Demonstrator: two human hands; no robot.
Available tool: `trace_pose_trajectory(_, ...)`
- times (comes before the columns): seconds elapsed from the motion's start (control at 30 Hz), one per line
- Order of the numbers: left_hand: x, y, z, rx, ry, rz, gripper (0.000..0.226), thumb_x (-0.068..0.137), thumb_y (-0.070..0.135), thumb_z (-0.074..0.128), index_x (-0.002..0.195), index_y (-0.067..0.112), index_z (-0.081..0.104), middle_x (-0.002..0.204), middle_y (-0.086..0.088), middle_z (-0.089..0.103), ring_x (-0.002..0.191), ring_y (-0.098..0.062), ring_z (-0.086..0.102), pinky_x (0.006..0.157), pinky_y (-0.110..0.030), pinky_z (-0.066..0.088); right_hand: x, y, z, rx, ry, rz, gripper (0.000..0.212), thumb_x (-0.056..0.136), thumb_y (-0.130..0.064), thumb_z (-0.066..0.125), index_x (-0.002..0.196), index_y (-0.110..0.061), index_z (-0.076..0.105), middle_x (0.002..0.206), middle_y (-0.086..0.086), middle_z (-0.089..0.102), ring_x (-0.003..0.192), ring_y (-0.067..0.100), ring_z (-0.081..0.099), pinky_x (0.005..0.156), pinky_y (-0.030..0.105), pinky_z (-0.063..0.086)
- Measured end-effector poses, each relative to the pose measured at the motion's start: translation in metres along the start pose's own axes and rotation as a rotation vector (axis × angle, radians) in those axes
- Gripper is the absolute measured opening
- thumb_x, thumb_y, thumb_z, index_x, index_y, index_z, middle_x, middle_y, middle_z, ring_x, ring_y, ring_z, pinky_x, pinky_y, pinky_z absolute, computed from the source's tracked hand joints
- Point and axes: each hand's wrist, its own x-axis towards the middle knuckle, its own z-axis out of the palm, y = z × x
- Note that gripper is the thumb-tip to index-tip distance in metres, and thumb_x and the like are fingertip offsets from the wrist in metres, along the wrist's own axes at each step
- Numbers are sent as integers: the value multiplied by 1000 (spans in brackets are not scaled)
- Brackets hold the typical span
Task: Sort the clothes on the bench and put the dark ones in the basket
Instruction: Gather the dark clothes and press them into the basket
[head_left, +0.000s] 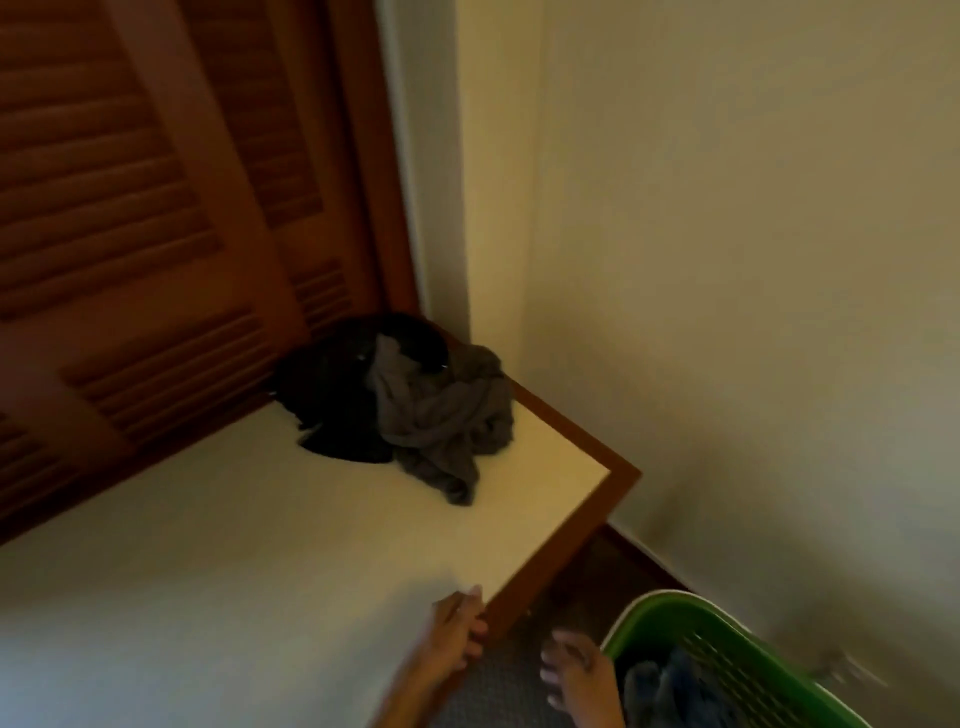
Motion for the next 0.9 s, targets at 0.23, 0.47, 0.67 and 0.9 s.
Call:
trace_pose_trajectory(0.23,-2,11,-99,-110,76,158,32,104,43,47,110,17,63,102,-5,71,73,-13,67,63,-25,47,-30,-64,116,-169,-84,-224,8,95,-16,65,103,-15,66,82,10,66,74,22,63,59,33,48)
trace_pose_trajectory(0.47,11,-6,-151,-163,134,192,22,103,33,53,113,17,64,102,-3,73,77,-15,70,62,-24,48,-14,-105,152,-253,-91,-336,9,96,-18,65,104,-22,65,94,18,65,92,30,66,79,47,57)
trace_pose_trajectory(0.67,41,34,-185,-112,168,226,12,101,7,54,106,9,64,95,-9,68,68,-13,63,53,-15,43,44,-154,167,-203,76,-473,6,92,-8,65,98,-6,63,80,12,60,80,35,61,73,41,46)
trace_pose_trajectory(0.9,124,155,-254,153,363,331,20,100,25,58,119,19,63,113,-3,64,110,-21,63,93,-30,48,125,-259,190,-486,199,-569,70,81,-45,76,137,-15,48,136,18,51,127,45,47,102,57,43)
